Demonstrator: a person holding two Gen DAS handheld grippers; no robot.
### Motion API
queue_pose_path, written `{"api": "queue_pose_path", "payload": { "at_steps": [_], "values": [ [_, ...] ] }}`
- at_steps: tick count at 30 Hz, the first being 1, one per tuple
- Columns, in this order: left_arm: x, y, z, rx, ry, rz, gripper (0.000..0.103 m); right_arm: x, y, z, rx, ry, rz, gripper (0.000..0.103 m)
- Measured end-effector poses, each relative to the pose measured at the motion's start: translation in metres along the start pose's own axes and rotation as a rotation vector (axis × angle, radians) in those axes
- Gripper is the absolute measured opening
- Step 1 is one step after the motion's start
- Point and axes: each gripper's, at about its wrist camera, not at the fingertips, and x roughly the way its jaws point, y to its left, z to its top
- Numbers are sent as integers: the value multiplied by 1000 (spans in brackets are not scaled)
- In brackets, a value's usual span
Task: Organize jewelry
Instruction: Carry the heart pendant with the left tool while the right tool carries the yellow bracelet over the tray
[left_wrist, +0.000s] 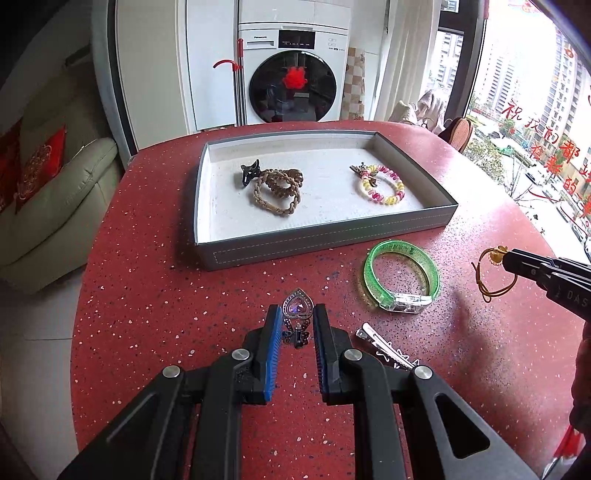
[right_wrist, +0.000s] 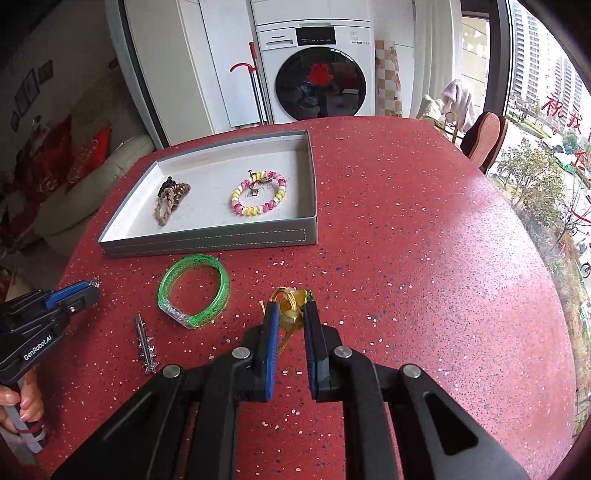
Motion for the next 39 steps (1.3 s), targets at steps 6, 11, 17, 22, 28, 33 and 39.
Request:
{"api": "queue_pose_path", "payload": {
  "at_steps": [6,11,17,22,28,33,39],
  "values": [
    [-6,-3,4,2,-3,2,36,-8,-2,4,9,-27,19,14],
    [-13,-7,10,4,-14,-2,36,-17,-3,11,15,-56,36,14],
    [-19,-14,17,17,-34,-9,36,-20,-3,18,31,-69,59,14],
    [-20,-15,21,17,-44,-20,36,-18,0,21,27,-66,68,14],
    [-18,-12,23,5,-47,-33,36,-13,5,24,18,-53,77,14],
    [-16,-7,25,-10,-45,-38,36,-10,7,27,20,-41,100,14],
    [-16,1,34,-33,-56,-47,36,-8,9,39,35,-35,145,14]
  ]
}}
